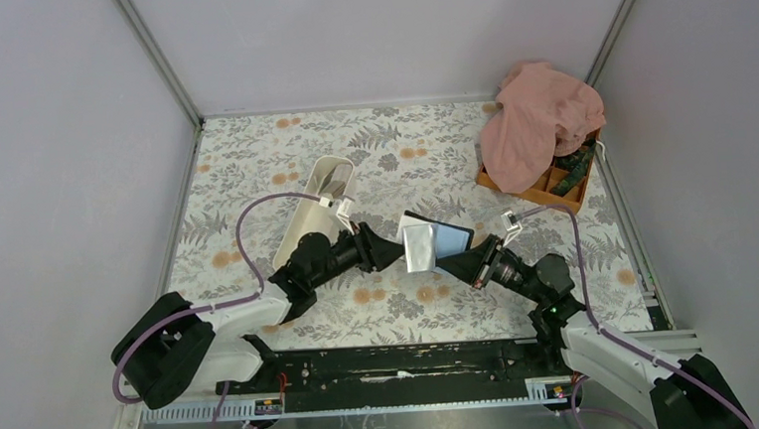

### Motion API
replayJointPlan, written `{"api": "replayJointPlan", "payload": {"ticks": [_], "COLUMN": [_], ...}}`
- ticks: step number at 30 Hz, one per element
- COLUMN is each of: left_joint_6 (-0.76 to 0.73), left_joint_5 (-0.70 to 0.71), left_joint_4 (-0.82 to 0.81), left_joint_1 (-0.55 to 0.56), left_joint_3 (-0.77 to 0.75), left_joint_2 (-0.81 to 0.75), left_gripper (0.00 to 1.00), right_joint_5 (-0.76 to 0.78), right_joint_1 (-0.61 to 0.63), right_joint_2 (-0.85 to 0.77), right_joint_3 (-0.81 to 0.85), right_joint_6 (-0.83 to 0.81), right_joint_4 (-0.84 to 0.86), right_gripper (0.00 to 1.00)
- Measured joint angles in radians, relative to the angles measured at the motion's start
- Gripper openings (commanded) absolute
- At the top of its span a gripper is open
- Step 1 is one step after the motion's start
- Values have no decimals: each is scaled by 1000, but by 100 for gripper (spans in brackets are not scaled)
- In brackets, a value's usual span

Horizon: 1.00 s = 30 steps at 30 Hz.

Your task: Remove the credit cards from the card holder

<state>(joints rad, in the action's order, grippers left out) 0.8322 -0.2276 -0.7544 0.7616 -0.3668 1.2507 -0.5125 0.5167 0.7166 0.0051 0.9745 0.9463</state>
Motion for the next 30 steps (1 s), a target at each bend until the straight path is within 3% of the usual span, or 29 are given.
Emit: {"api": "replayJointPlan", "payload": {"ticks": [20, 30], "left_joint_6": [42, 13], "left_joint_5": [-26, 118], "left_joint_4": [-34, 192], "left_joint_1": [31, 36], "left_joint_3": [26, 26], "left_joint_2": [-63, -191], "left_gripper": [46, 59], "right_joint_5": [-2, 18], "right_joint_1": [0, -1], "right_joint_2": [-9, -43], "right_joint_3": [0, 0], "right_joint_6": [-12, -28], "right_joint_4": [-43, -85], "right_gripper": [0, 0]}}
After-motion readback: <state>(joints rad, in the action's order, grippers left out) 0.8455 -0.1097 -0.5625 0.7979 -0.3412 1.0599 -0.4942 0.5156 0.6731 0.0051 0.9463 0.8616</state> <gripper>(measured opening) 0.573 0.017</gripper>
